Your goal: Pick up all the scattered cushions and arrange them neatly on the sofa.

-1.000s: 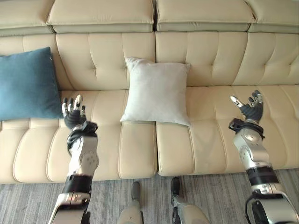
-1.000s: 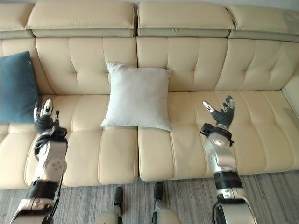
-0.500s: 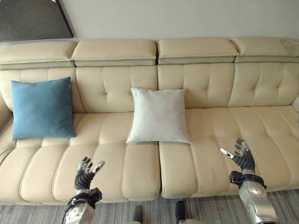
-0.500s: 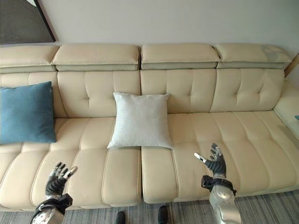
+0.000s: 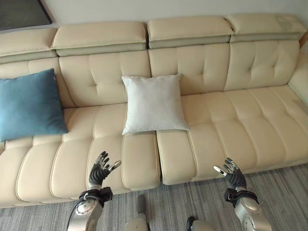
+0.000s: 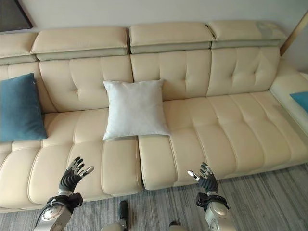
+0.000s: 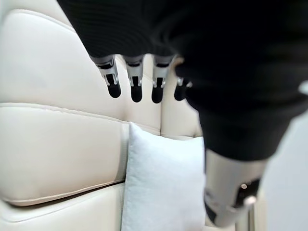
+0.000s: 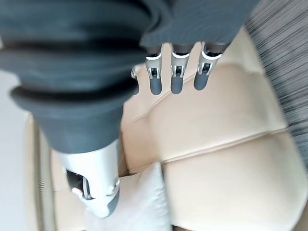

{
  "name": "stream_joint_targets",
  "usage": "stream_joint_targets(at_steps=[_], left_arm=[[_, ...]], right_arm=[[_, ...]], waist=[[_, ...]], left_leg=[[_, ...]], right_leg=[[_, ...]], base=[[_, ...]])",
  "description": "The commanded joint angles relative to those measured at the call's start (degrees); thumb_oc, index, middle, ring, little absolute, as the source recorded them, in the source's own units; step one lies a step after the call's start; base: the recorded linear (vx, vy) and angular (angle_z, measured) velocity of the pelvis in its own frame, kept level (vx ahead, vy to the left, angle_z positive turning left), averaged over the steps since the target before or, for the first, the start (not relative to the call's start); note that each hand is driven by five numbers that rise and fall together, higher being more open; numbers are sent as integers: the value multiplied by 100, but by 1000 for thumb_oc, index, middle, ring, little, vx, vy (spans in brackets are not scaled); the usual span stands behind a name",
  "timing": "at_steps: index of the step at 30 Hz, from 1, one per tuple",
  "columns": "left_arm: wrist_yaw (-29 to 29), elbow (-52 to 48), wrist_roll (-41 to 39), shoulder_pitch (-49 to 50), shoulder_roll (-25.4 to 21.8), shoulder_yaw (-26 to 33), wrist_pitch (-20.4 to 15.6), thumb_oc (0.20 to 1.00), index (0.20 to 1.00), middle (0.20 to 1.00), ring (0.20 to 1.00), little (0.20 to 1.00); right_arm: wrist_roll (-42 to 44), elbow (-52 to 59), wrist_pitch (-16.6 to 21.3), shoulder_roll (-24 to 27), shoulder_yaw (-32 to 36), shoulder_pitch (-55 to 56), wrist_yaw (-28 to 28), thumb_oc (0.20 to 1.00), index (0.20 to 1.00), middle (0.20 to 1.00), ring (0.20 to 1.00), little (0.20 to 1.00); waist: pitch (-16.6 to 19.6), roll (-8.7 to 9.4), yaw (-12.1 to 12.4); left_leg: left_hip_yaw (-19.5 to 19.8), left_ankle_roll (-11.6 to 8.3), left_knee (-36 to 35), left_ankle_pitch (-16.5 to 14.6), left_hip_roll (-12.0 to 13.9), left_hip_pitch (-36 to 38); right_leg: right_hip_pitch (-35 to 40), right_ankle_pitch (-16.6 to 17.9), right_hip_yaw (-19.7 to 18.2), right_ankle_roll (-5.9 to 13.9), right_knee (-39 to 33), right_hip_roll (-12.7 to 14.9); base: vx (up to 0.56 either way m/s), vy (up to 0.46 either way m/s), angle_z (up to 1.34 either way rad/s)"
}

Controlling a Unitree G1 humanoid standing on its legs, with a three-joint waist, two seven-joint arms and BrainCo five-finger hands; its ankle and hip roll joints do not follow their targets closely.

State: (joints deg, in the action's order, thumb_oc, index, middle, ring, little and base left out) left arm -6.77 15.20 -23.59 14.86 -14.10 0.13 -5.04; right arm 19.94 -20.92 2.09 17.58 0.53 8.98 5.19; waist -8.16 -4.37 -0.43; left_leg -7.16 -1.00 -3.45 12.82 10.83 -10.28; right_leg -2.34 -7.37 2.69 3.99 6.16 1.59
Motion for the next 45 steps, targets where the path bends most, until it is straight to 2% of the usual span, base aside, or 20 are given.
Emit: stream_joint_targets(at_steps=[1,4,5,8,9,10,11,13,17,26,31,32,34,35,36,37,40,42,43,45], left_arm=[[4,-164,178,-396,-520,270,-192,1000,1000,1000,1000,1000],[-31,-103,202,-465,-487,212,-207,1000,1000,1000,1000,1000],[-41,-82,193,-521,-472,202,-222,1000,1000,1000,1000,1000],[-28,-126,189,-547,-435,192,-237,1000,1000,1000,1000,1000],[21,-169,161,-481,-396,204,-240,1000,1000,1000,1000,1000],[21,-172,161,-477,-395,205,-239,1000,1000,1000,1000,1000],[70,-192,107,-424,-356,206,-233,1000,1000,1000,1000,1000],[86,-202,80,-400,-311,166,-214,1000,1000,1000,1000,1000],[96,-212,226,-356,-285,41,-167,1000,1000,1000,1000,1000],[55,146,325,-324,-297,52,-45,1000,1000,1000,1000,1000],[139,204,512,-338,-431,-49,27,1000,1000,1000,1000,1000],[139,209,512,-341,-430,-50,24,1000,1000,1000,1000,1000],[118,194,628,-464,-506,-125,22,1000,1000,1000,1000,1000],[106,206,654,-512,-531,-129,23,1000,1000,1000,1000,1000],[74,183,686,-582,-576,-120,4,1000,1000,1000,1000,1000],[74,185,686,-587,-578,-118,3,1000,1000,1000,1000,1000],[59,42,633,-639,-575,-67,-18,1000,1000,1000,1000,1000],[82,-19,575,-650,-534,-74,-21,1000,1000,1000,1000,1000],[82,-18,574,-653,-535,-76,-21,1000,1000,1000,1000,1000],[159,-32,612,-693,-524,-184,15,1000,1000,1000,1000,1000]], right_arm=[[-145,534,205,-102,35,-290,51,1000,1000,1000,1000,1000],[-108,561,243,42,8,-324,81,1000,1000,1000,1000,1000],[-78,557,243,64,-7,-372,103,1000,1000,1000,1000,1000],[-32,561,229,82,-46,-412,79,1000,1000,1000,1000,1000],[26,601,226,74,-67,-400,16,1000,1000,1000,1000,1000],[26,602,226,75,-68,-398,15,1000,1000,1000,1000,1000],[40,659,226,87,-85,-364,-64,1000,1000,1000,1000,1000],[19,681,223,85,-71,-346,-94,1000,1000,1000,1000,1000],[50,640,245,41,-49,-308,-53,1000,1000,1000,1000,1000],[178,551,140,-173,-175,-291,-5,1000,1000,1000,1000,1000],[-22,732,-36,-231,-99,-115,-20,1000,1000,1000,1000,1000],[-23,737,-40,-232,-98,-112,-19,1000,1000,1000,1000,1000],[-90,836,-73,-269,-1,-74,-32,1000,1000,1000,1000,1000],[-118,833,-66,-278,0,-100,-26,1000,1000,1000,1000,1000],[-144,845,-29,-294,6,-147,4,1000,1000,1000,1000,1000],[-145,845,-30,-297,6,-152,4,1000,1000,1000,1000,1000],[-206,810,-16,-318,2,-170,52,1000,1000,1000,1000,1000],[-203,808,7,-293,4,-192,95,1000,1000,1000,1000,1000],[-203,808,6,-294,7,-192,96,1000,1000,1000,1000,1000],[-204,790,20,-306,-29,-227,98,1000,1000,1000,1000,1000]], waist=[[-97,659,99],[-309,536,70],[-374,529,60],[-374,622,-21],[-338,692,-36],[-340,690,-38],[-294,709,-59],[-221,653,-137],[-102,533,-255],[-71,619,-403],[-98,613,-871],[-96,614,-856],[-183,595,-1117],[-202,581,-1116],[-258,545,-1091],[-249,549,-1083],[-239,441,-970],[-204,480,-851],[-207,481,-842],[-156,516,-794]], left_leg=[[23,-226,68,-756,-597,154],[117,-447,137,-448,-429,-58],[170,-467,217,-477,-427,-107],[275,-328,649,-924,-547,-38],[345,-260,966,-1339,-682,98],[348,-258,986,-1357,-680,96],[441,-223,1162,-1701,-818,328],[403,-197,1056,-1828,-806,606],[314,-237,389,-1636,-762,894],[161,-159,31,-1625,-861,1176],[-450,-13,-71,-1715,-965,1274],[-466,-12,-74,-1716,-965,1276],[-904,53,-122,-1750,-971,1285],[-1035,59,-135,-1737,-948,1250],[-1233,52,-128,-1760,-881,1250],[-1242,51,-133,-1744,-883,1234],[-1818,-36,-82,-1784,-721,1364],[-2113,-48,34,-1813,-672,1409],[-2120,-50,41,-1819,-669,1410],[-2354,-56,124,-1892,-630,1493]], right_leg=[[643,-27,79,86,-968,244],[652,-81,236,-49,-980,84],[587,-66,291,-75,-929,83],[417,61,431,-87,-873,177],[354,146,456,-85,-899,253],[362,143,457,-83,-900,252],[319,171,461,-93,-938,260],[271,156,507,-92,-961,208],[264,233,597,-73,-1066,102],[218,400,286,30,-1050,128],[-118,655,-245,189,-926,229],[-126,655,-261,190,-920,227],[-465,724,-470,342,-635,261],[-592,720,-410,357,-496,270],[-649,652,4,375,-302,378],[-673,662,-5,371,-300,378],[-549,319,1512,246,164,783],[-517,303,2093,190,221,896],[-518,300,2087,189,225,895],[-557,355,2565,171,320,1007]], base=[[-167,-162,-11],[-229,-182,11],[-260,-140,35],[-186,-97,30],[-85,-48,13],[-99,-37,9],[-63,0,11],[-46,41,11],[10,65,21],[-43,62,-16],[-86,143,-58],[-86,140,-91],[-147,130,-101],[-161,39,-88],[-106,2,-104],[-94,-5,-111],[-9,-1,-144],[59,-48,-150],[73,-79,-130],[117,-122,-82]])
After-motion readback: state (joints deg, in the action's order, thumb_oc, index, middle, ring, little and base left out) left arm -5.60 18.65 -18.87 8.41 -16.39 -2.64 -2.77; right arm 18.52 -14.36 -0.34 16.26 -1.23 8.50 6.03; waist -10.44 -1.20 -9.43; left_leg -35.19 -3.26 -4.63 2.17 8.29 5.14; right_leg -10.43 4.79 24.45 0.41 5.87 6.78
